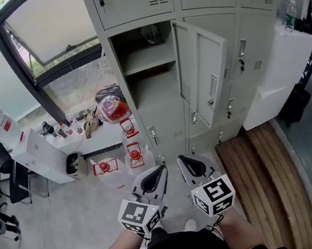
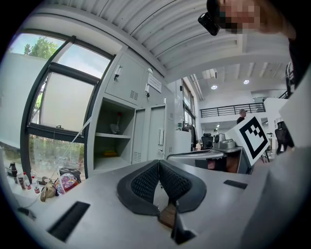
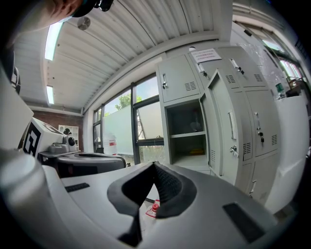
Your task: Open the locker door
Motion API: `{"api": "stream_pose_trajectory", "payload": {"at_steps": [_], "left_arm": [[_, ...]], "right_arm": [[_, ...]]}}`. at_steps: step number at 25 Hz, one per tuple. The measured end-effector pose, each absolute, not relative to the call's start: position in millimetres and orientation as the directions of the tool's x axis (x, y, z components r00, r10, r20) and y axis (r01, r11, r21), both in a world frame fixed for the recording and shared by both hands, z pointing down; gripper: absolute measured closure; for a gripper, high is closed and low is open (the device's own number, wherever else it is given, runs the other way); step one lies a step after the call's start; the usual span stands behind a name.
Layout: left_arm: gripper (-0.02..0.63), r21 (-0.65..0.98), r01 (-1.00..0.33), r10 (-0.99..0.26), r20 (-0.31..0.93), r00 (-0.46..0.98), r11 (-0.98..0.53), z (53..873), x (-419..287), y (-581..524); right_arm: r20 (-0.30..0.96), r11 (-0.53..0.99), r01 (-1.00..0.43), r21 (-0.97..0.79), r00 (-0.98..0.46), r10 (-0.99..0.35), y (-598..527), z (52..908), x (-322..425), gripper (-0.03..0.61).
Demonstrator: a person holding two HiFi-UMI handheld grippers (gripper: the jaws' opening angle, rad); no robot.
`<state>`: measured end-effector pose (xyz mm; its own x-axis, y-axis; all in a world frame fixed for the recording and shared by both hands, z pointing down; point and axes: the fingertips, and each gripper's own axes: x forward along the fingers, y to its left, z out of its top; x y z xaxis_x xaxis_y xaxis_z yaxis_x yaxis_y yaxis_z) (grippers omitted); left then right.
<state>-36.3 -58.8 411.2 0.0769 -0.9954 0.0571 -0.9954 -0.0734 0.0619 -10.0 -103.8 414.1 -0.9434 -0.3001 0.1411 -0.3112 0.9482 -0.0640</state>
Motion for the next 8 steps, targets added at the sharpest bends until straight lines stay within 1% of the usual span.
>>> {"api": "stream_pose_trajectory", "payload": {"at_steps": [8], "left_arm": [[0.597, 0.062, -0.996, -0.996, 0.058, 0.069, -0.065, 412.7, -35.1, -60.3]], "right_arm": [[0.146, 0.952, -0.299, -0.061, -0.946, -0.288, -105.4, 416.1, -9.9, 0.525]]}}
